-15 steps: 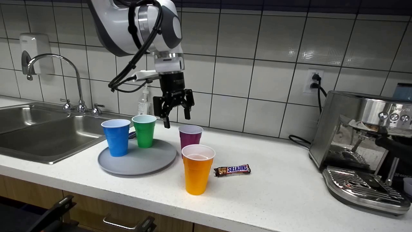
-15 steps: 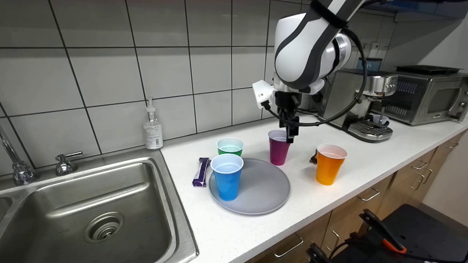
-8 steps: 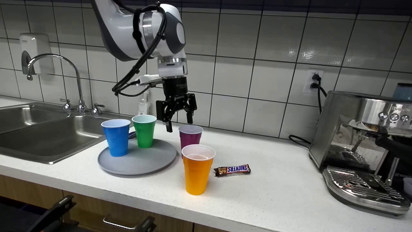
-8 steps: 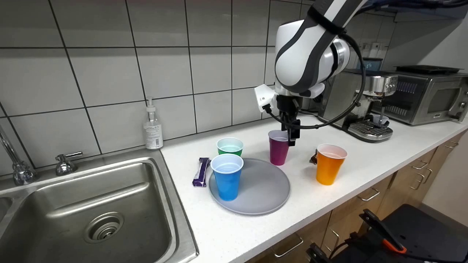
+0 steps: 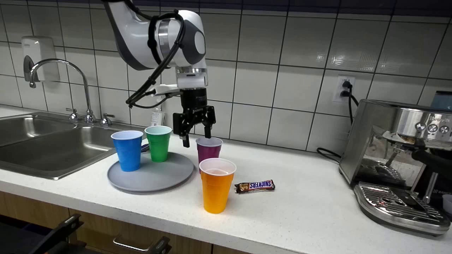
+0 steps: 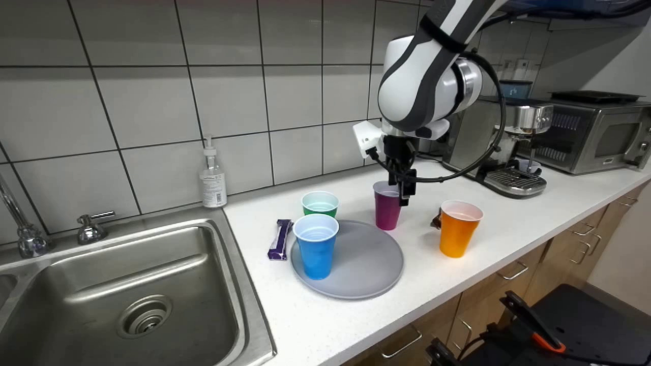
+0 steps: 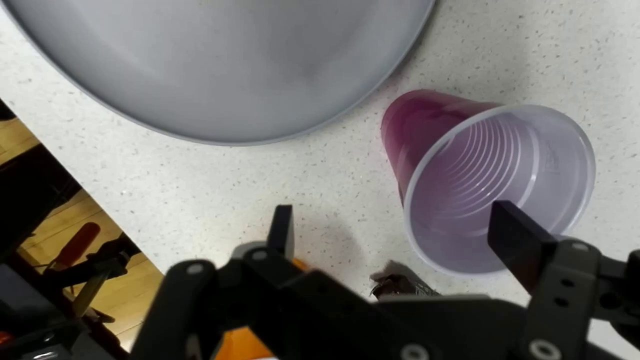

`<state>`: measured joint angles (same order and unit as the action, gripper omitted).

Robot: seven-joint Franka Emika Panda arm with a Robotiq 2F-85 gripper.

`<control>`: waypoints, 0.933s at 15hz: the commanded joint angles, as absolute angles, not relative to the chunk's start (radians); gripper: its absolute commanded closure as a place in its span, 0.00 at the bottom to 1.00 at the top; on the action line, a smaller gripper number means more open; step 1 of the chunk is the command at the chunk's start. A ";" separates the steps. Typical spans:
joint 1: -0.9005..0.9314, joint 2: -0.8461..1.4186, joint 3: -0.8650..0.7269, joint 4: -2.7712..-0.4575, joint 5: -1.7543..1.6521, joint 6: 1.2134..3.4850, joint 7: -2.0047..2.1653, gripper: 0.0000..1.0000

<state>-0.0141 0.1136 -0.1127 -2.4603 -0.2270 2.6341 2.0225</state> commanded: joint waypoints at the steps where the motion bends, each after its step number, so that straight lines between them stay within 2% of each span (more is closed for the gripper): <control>1: -0.031 0.139 -0.099 -2.433 -0.122 2.626 1.881 0.00; 14: -0.018 0.203 -0.130 -2.390 -0.054 2.616 1.777 0.00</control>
<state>-0.0142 0.1911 -0.1276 -2.4169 -0.0786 2.6327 1.8185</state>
